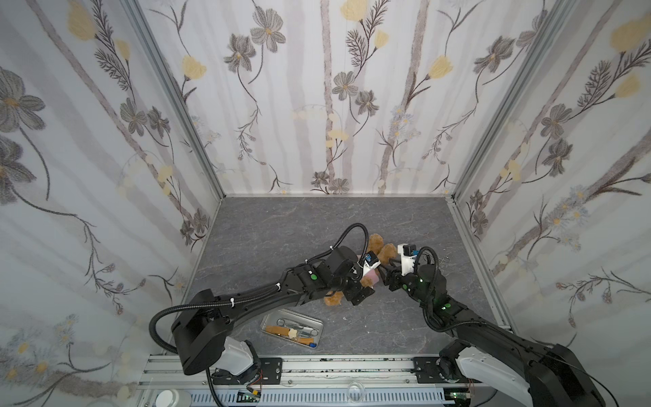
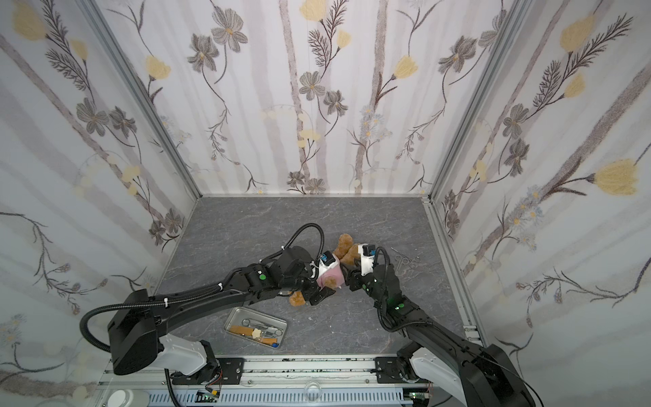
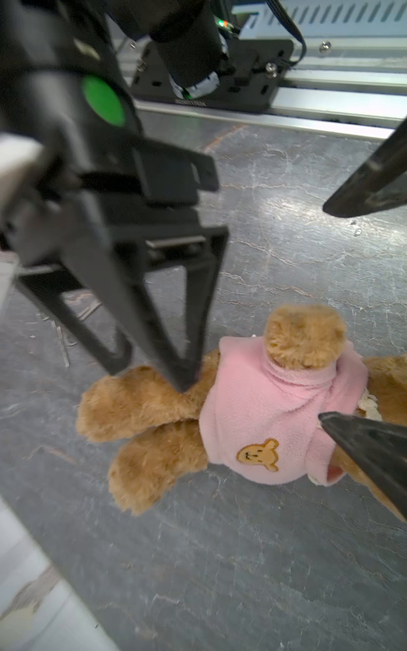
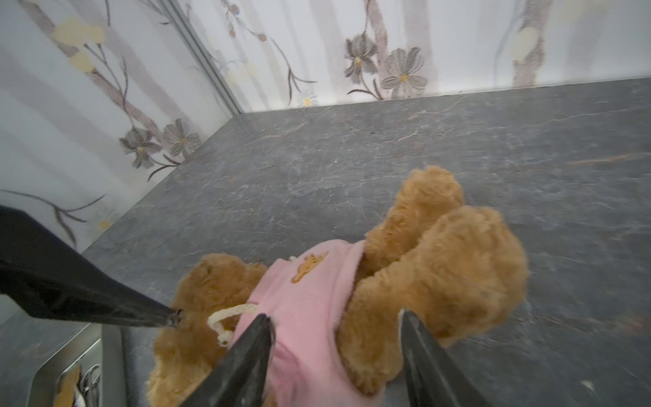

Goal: Dress the teddy bear

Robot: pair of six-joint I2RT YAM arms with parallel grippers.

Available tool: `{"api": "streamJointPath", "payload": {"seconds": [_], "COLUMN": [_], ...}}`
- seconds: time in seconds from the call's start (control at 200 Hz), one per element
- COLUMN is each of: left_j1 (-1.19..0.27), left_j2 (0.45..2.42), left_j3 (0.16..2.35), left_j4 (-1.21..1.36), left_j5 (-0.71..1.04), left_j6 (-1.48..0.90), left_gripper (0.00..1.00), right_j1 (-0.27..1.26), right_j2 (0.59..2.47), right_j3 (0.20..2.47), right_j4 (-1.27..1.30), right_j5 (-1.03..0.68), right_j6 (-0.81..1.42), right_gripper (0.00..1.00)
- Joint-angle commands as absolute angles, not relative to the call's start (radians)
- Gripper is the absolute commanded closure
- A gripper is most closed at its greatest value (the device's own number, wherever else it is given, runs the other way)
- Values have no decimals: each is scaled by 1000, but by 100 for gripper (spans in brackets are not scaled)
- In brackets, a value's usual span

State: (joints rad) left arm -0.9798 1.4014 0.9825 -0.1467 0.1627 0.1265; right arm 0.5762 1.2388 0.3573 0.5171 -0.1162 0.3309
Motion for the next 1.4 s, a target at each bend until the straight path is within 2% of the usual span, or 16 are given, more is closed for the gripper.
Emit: {"api": "streamJointPath", "payload": {"seconds": [0.0, 0.19, 0.34, 0.435, 0.59, 0.709, 0.789, 0.899, 1.034, 1.069, 1.164, 1.279, 1.354, 1.394], "left_j1": [-954, -779, -756, -760, -773, -793, -804, -807, -806, -807, -806, -806, -807, -808], "left_j2": [1336, 1193, 1152, 1200, 1312, 1400, 1457, 1516, 1541, 1541, 1522, 1455, 1393, 1357], "left_j3": [908, 732, 627, 580, 527, 552, 572, 575, 589, 595, 610, 605, 580, 557], "left_j4": [-76, -40, 72, 184, 292, 357, 398, 448, 487, 489, 491, 515, 573, 622], "left_j5": [59, -114, -37, 43, 67, 106, 130, 118, 89, 74, 4, -108, -165, -173], "left_j6": [18, -344, -547, -639, -696, -713, -718, -726, -644, -605, -459, -260, -134, -74], "left_gripper": [9, 6, 0, 0, 0, 0, 4, 16, 46, 53, 69, 82, 98, 100], "right_j1": [595, 603, 642, 668, 688, 713, 733, 746, 746, 747, 743, 719, 667, 622], "right_j2": [1366, 1498, 1486, 1470, 1448, 1457, 1470, 1471, 1370, 1327, 1182, 999, 914, 889], "right_j3": [405, 409, 327, 278, 217, 189, 180, 176, 205, 222, 282, 370, 434, 464], "right_j4": [603, 630, 665, 693, 730, 761, 775, 777, 666, 617, 453, 267, 170, 133], "right_j5": [-194, -203, -169, -134, -99, -87, -78, -79, -69, -68, -55, -53, -88, -126], "right_j6": [322, 336, 390, 415, 444, 460, 469, 471, 427, 405, 347, 271, 235, 228], "right_gripper": [51, 68, 72, 74, 77, 78, 79, 79, 75, 70, 51, 33, 23, 17]}}
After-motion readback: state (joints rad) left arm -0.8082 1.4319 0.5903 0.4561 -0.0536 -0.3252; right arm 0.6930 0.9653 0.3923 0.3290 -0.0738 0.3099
